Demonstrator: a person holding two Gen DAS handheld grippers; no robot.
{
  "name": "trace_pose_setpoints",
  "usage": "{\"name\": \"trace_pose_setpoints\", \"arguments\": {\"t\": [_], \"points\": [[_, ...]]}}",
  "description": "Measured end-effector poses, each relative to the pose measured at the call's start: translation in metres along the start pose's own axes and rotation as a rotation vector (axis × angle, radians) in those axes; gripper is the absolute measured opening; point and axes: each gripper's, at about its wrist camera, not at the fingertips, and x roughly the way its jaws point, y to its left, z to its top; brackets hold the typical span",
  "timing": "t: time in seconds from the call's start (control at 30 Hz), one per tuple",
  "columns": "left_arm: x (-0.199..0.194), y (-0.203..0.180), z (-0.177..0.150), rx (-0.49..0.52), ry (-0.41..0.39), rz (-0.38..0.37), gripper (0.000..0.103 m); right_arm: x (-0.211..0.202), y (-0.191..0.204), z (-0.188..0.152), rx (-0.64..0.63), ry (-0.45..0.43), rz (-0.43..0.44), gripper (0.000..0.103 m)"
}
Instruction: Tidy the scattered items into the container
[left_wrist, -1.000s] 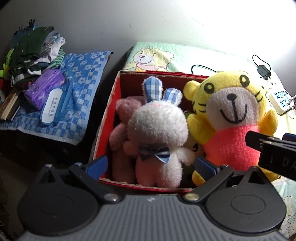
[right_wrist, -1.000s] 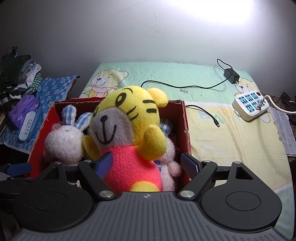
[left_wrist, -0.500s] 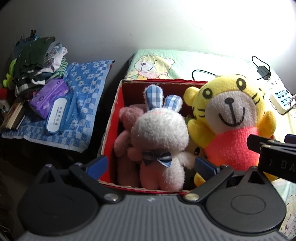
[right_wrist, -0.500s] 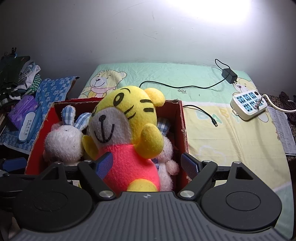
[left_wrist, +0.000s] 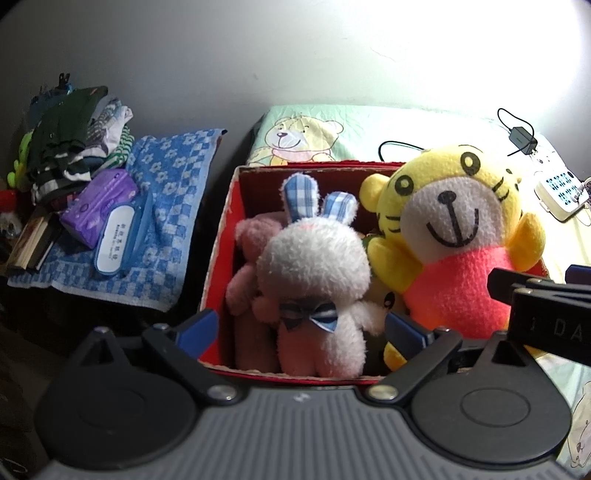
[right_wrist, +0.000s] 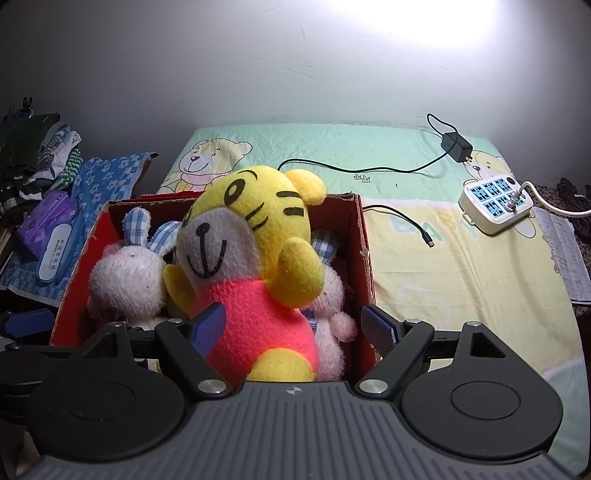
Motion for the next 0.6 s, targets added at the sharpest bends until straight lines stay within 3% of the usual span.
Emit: {"name": "trace_pose_setpoints", "arguments": {"t": [0.6], "points": [[0.0002,0.0049,-0.0005,-0.024,0.011,-0.009,0.094,-0.0027,-0.0004,-0.0015,0.009,-0.014,0.005,0.083]]}}
